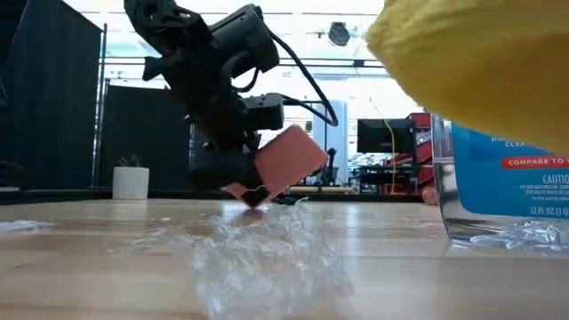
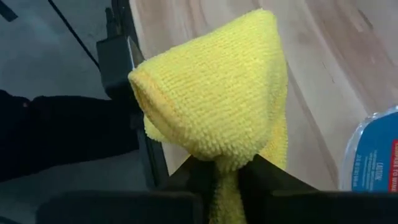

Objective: Apply microfiber cloth
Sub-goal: Wipe the back of the pink cellphone with a yellow microfiber cloth, then wipe the front of the pink cellphone with a yellow microfiber cloth

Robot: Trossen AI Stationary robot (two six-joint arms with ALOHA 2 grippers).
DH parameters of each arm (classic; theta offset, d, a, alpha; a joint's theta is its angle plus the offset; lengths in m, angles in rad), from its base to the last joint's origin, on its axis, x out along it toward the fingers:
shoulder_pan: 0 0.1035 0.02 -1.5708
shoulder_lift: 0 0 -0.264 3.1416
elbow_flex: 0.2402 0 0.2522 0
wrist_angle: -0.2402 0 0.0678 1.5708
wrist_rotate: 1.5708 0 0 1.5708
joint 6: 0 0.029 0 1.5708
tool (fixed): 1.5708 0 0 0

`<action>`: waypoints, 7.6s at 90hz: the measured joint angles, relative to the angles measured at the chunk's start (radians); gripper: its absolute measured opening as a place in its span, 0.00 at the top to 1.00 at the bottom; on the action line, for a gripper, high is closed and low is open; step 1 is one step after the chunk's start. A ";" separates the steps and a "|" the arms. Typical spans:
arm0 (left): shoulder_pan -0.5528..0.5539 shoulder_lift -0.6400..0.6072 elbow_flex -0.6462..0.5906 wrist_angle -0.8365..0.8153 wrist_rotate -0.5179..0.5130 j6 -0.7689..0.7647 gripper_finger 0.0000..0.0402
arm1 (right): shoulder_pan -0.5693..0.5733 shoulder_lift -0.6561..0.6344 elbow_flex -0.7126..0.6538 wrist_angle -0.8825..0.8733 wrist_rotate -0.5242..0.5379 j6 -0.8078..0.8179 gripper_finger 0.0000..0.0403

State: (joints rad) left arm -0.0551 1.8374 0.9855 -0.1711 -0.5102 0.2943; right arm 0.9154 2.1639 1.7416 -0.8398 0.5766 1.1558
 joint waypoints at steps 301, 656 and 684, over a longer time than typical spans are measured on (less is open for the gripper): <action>0.183 0.036 0.000 0.136 0.337 -0.098 0.77 | -0.869 -0.714 -1.041 0.893 -0.381 -0.571 0.96; 0.191 0.035 -0.049 0.219 0.358 -0.133 0.77 | -0.953 -0.437 -0.876 0.619 -0.493 -0.617 0.96; 0.191 0.035 -0.050 0.229 0.355 -0.133 0.77 | -1.045 -0.467 -0.883 0.976 -0.400 -0.701 0.96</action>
State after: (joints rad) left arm 0.1360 1.8721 0.9352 0.0583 -0.1557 0.1616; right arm -0.1299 1.6973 0.8589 0.1363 0.1764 0.4545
